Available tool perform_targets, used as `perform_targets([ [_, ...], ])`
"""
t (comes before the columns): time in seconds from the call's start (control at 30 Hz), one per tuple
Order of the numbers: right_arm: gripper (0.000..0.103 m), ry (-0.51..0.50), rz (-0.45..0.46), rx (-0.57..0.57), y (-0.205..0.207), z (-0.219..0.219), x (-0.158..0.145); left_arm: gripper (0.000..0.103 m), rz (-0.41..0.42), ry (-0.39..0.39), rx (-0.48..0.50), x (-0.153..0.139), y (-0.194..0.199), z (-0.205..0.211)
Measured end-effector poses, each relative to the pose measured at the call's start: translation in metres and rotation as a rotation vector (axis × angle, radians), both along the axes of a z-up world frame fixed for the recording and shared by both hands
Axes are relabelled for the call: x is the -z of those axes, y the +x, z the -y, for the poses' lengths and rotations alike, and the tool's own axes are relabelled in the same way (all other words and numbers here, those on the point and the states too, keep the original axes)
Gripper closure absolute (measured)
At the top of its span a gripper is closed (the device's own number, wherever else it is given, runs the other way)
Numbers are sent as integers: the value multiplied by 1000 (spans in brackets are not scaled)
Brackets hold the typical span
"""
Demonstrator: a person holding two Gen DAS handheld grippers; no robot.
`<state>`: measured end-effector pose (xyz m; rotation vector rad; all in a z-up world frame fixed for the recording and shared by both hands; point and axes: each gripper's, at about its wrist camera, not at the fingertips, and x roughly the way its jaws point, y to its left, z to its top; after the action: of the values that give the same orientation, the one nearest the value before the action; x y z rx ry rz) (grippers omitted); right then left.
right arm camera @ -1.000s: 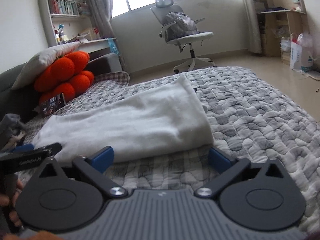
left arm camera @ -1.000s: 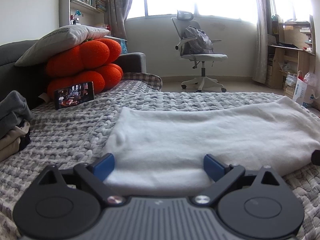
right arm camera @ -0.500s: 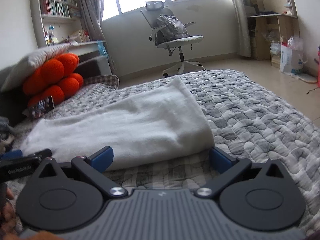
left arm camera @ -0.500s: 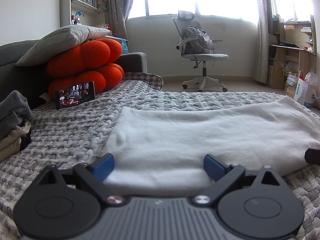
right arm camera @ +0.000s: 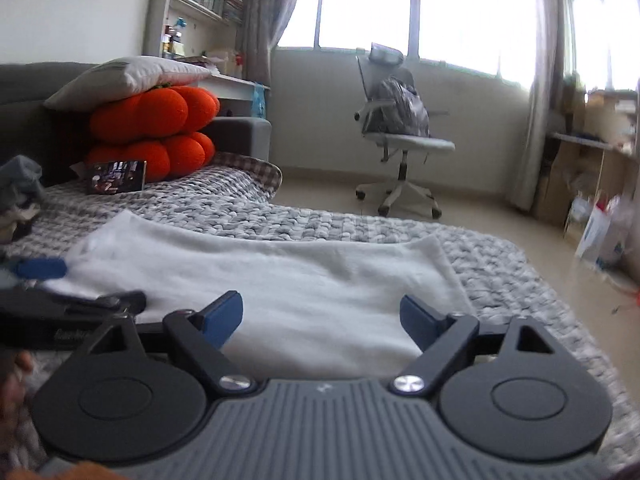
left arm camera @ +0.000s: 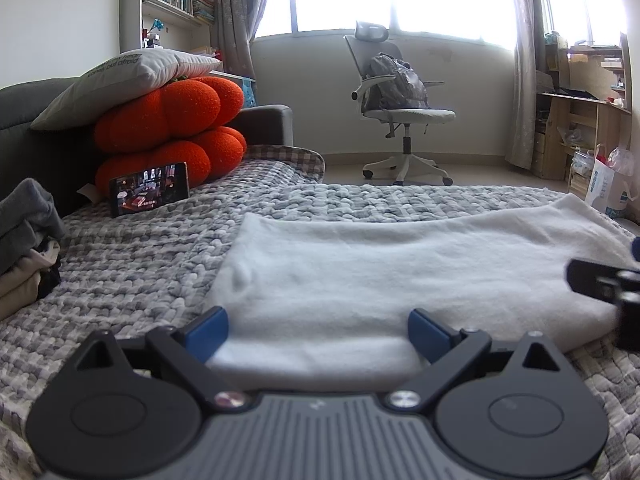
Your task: Fold clothes
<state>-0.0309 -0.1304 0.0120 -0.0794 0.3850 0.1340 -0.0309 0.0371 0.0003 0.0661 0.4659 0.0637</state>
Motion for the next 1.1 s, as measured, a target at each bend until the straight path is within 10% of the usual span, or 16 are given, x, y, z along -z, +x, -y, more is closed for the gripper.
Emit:
perform_targets([
  [0.43, 12, -94, -121, -52, 45, -20, -3, 5, -1, 1, 1, 0, 0, 1],
  [0.83, 11, 15, -293, -58, 144, -36, -2, 4, -8, 7, 3, -1, 1, 0],
  [1.1, 7, 14, -261, -75, 107, -22, -2, 4, -10, 7, 3, 0, 1, 0],
])
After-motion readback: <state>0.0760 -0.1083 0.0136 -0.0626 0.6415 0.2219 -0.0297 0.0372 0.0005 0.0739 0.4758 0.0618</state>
